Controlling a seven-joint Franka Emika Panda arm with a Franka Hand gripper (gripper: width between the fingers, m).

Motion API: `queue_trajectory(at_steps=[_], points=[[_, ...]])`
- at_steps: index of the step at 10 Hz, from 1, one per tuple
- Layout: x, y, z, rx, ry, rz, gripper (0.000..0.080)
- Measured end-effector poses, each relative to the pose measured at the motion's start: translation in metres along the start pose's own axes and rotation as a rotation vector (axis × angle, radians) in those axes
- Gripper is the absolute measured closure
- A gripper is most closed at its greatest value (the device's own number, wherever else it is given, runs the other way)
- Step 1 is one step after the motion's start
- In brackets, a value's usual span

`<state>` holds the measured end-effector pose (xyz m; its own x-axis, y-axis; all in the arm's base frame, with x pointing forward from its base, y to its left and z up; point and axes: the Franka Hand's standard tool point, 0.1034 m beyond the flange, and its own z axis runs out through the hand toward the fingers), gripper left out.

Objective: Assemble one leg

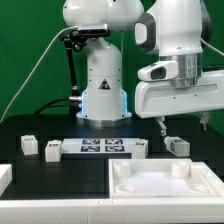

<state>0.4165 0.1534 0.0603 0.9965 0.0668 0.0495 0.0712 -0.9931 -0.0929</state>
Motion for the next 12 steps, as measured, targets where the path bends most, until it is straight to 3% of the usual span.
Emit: queue_trajectory(at_steps=[3, 4, 7, 9, 12], points=[[-0.020, -0.001, 0.010, -0.001, -0.044, -0.061, 0.0150], [-0.020, -0.001, 0.009, -0.006, -0.087, -0.054, 0.0150], [-0.026, -0.001, 0.008, -0.028, -0.374, -0.050, 0.0150], [-0.037, -0.006, 0.025, -0.043, -0.527, -0.021, 0.0150], [-0.050, -0.009, 0.031, -0.048, -0.755, -0.017, 0.0150]])
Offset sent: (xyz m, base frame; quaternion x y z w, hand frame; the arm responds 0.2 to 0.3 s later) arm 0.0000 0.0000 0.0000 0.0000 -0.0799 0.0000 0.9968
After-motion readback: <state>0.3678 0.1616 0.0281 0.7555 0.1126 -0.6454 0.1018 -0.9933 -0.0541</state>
